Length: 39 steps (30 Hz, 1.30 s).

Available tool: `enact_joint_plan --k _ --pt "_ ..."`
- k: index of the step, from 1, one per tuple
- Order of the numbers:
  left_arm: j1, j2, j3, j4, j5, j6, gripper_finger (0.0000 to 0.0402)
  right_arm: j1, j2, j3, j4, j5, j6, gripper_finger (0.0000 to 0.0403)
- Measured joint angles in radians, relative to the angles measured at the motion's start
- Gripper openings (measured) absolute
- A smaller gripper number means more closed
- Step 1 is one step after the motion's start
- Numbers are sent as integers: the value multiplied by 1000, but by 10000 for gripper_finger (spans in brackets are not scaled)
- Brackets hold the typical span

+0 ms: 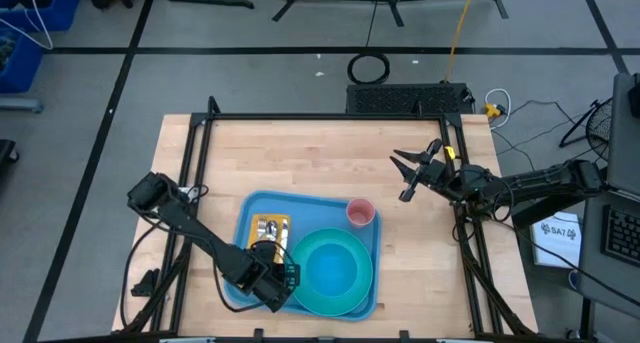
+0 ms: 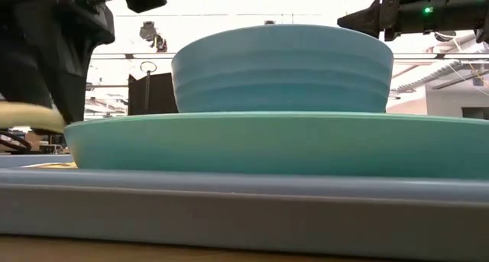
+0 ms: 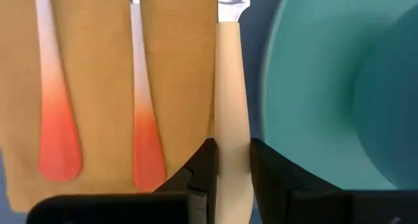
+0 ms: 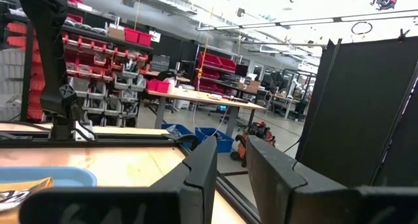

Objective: Set up tray
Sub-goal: Put the yellow knife on the orange napkin to the right of the orange spoon

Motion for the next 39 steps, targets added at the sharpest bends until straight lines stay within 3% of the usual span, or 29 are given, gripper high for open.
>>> enact_joint_plan --k 6,31,39 --pt "4 0 -60 91 11 23 70 0 0 0 0 0 2 77" --pt "-1 0 -75 51 37 4 70 0 0 0 -7 0 10 77" --pt "1 0 -143 139 33 9 70 0 0 0 -7 0 20 77"
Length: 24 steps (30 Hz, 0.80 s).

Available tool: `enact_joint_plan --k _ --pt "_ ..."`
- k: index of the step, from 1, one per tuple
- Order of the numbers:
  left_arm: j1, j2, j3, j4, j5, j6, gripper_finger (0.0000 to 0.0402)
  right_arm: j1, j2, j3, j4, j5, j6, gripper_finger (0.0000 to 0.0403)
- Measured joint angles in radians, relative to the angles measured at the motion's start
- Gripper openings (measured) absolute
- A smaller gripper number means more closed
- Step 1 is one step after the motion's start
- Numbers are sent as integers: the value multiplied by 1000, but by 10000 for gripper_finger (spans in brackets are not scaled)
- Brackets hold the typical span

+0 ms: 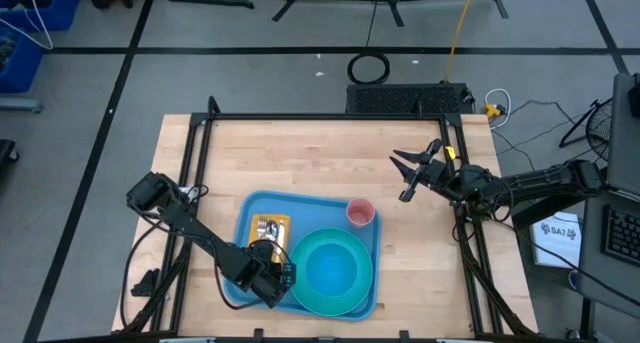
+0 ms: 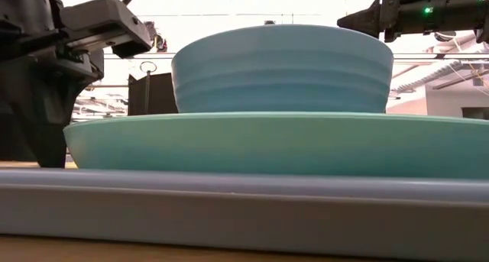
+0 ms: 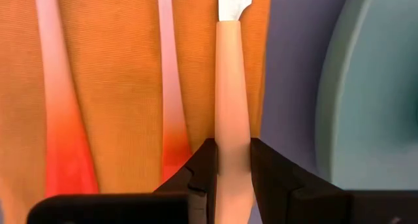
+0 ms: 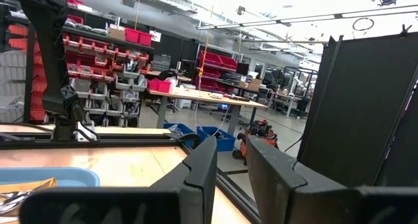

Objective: Set up tray
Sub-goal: Put the yellow knife on the orange napkin to the right of the orange spoon

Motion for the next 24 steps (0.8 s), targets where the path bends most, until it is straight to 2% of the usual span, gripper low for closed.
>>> enact_joint_plan --k 22,24 --pt "13 -4 -31 70 28 55 70 0 0 0 1 0 -1 77" --pt "16 -3 -30 73 31 57 91 0 0 0 1 0 -3 77"
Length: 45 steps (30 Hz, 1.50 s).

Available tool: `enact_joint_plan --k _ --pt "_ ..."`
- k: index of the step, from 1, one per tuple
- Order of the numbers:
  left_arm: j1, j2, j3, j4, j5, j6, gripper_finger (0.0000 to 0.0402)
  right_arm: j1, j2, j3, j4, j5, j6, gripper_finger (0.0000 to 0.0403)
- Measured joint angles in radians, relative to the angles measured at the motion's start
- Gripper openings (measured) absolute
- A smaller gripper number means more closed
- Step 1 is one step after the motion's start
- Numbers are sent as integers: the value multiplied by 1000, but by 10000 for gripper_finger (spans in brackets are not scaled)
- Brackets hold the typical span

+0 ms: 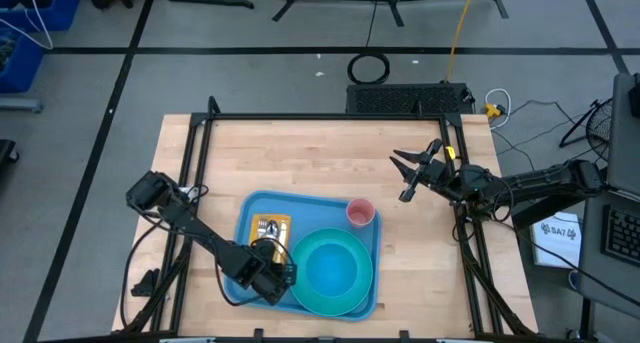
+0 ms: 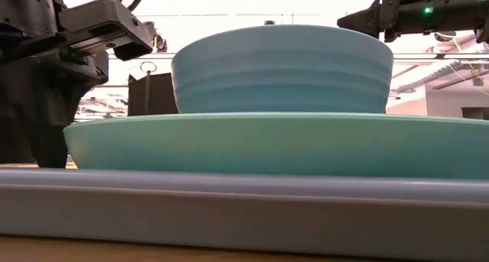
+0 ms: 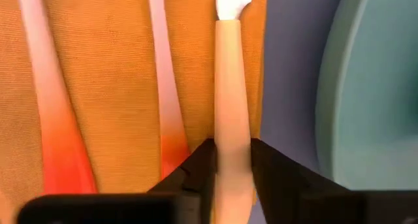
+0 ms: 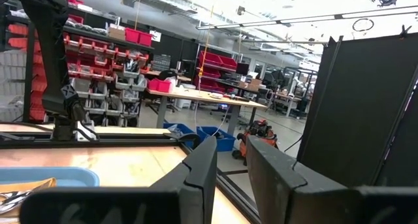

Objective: Set up tray
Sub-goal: Put the yellow knife on the orange napkin to the right of the orange spoon, then return to Home Position

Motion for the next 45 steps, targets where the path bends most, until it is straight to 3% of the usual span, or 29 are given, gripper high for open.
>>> enact_joint_plan --k 7,12,16,21,27,30,33,38,42,45 --pt "2 3 12 10 2 20 227 0 0 0 0 0 -8 77" --pt "2 -22 11 11 52 19 268 0 0 0 0 0 -13 77" --pt "-3 -111 11 -7 87 37 282 0 0 0 1 0 -16 77" --pt "-26 -252 11 -71 -139 114 286 0 0 0 -9 1 -10 77" --pt "-79 -416 12 -45 -552 698 287 6 -60 0 -57 -26 12 77" --pt "-121 -494 12 -141 -733 858 287 29 -161 0 -150 -26 51 77" --pt "-174 -568 -18 -291 -932 910 287 57 -290 0 -251 -26 93 77" --pt "-206 -759 -211 -398 -1017 772 287 87 -510 8 -452 -25 145 77" --pt "-207 -931 -439 -272 -1031 762 283 92 -621 45 -670 -30 206 77" --pt "-207 -1050 -601 -128 -1035 844 284 92 -661 72 -805 -114 218 77"
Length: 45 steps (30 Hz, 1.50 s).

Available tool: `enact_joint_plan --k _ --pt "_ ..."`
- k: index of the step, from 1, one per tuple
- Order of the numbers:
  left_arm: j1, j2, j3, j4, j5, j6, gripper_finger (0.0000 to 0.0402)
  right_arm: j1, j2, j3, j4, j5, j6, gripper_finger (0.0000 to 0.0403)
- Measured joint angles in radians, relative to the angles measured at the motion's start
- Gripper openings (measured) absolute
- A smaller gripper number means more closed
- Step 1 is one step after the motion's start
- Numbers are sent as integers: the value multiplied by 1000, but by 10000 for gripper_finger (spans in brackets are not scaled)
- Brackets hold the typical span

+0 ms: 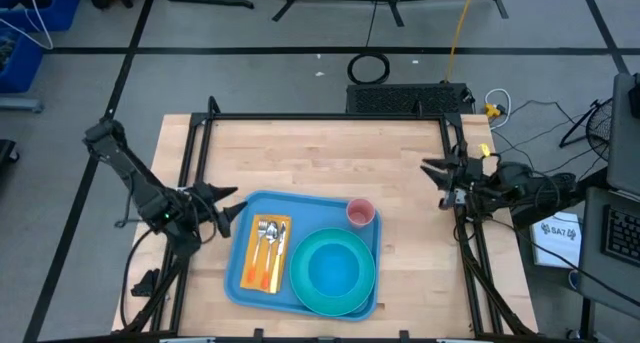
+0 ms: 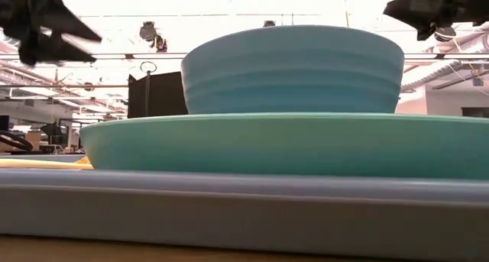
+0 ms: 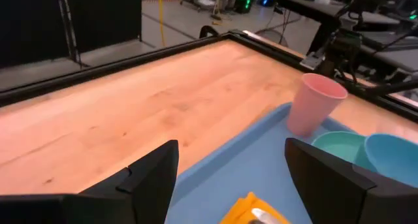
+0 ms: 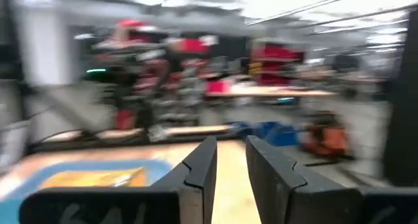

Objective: Set up tray
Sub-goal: Return to Home Position

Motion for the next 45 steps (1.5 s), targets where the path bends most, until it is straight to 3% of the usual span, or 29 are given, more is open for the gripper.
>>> enact_joint_plan --k 4,9,12,17,22,28,38,45 --pt "9 -152 -191 123 -39 64 284 0 -24 7 16 -215 49 77" --pt "18 -338 -378 279 -37 141 284 0 -28 9 50 -233 141 77" --pt "26 -398 -393 396 -2 342 281 0 -28 3 48 -254 165 77" --pt "70 -501 -394 422 58 550 282 0 -25 -46 63 -351 158 77" --pt "158 -598 -394 477 192 761 283 0 -23 -156 167 -409 201 77" --pt "316 -710 -394 495 433 924 282 0 -23 -206 208 -434 221 77" --pt "596 -744 -394 491 759 1007 283 0 -23 -207 180 -435 155 77" --pt "758 -744 -394 475 907 1019 283 -1 -23 -256 206 -382 144 77"
